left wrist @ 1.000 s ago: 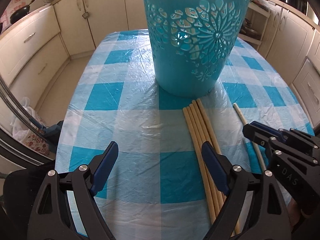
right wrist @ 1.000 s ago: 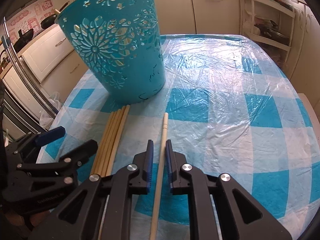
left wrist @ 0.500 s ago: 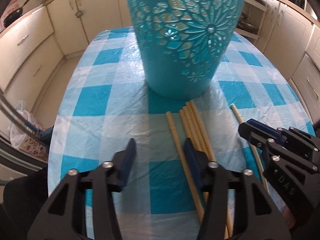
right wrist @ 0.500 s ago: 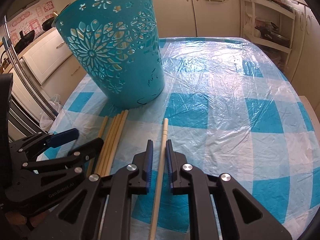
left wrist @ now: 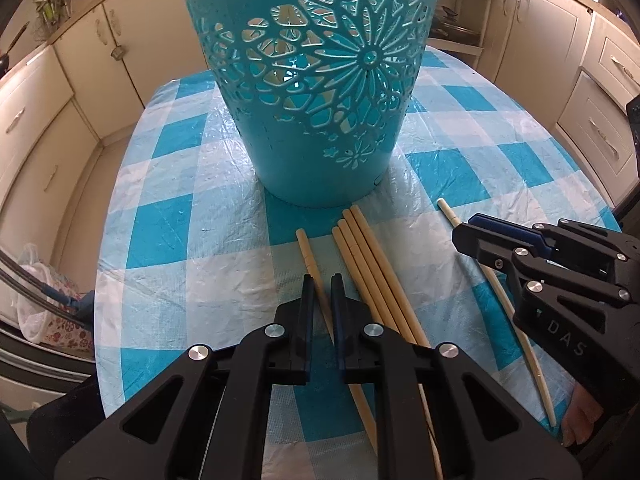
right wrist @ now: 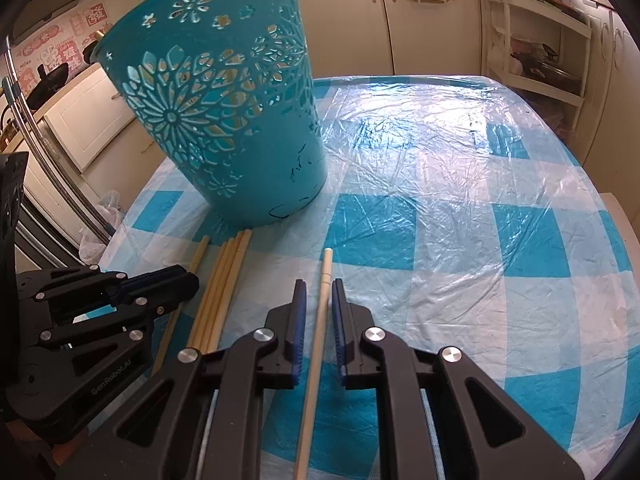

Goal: Organize utensils
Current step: 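Move the open left gripper down to the wooden stick bundle, then close the left gripper on one stick from the bundle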

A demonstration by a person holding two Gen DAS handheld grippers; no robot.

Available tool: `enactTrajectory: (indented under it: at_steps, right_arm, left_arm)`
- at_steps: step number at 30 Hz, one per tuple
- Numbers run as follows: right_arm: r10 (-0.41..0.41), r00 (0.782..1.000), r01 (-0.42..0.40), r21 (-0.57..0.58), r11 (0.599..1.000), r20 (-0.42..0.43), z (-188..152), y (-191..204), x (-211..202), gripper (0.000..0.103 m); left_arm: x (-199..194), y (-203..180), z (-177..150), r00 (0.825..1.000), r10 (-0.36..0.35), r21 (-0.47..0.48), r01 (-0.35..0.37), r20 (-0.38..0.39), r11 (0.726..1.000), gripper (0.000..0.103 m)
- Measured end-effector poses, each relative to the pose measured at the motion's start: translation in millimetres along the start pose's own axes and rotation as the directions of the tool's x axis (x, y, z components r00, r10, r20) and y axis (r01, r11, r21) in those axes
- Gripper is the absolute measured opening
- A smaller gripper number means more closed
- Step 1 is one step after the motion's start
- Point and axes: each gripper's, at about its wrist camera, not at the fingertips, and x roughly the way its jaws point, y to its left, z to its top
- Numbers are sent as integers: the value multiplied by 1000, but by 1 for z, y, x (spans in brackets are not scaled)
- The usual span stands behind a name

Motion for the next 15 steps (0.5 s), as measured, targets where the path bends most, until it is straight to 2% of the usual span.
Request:
enactTrajectory:
  at_steps: [3,5,6,8,15]
  right_arm:
    - [-5,1000,5,-6,1000,-1,0,1,0,13]
    - [-9,1000,9,-9,1000,-1,0,1,0,13]
    - [-10,1000,10,-10,1000,0,0,2,0,13]
    - [-10,1000,10,-11,1000,0,0,2,0,13]
    - [-26,1000,26,-40,999,1,-2,6,0,13]
  left_arm:
    - [1,0,3,1000,27,-14,-27,-15,1000,16]
    - [2,2,5,999,24,-33,-24,-24,999,16]
    - [2,2,5,999,23,-36,-23,-24,999,15]
    - [2,3,4,1000,2,-42,-3,-22,999,6]
    - [-17,10,-7,1000,-27,-99,27,5,995,5]
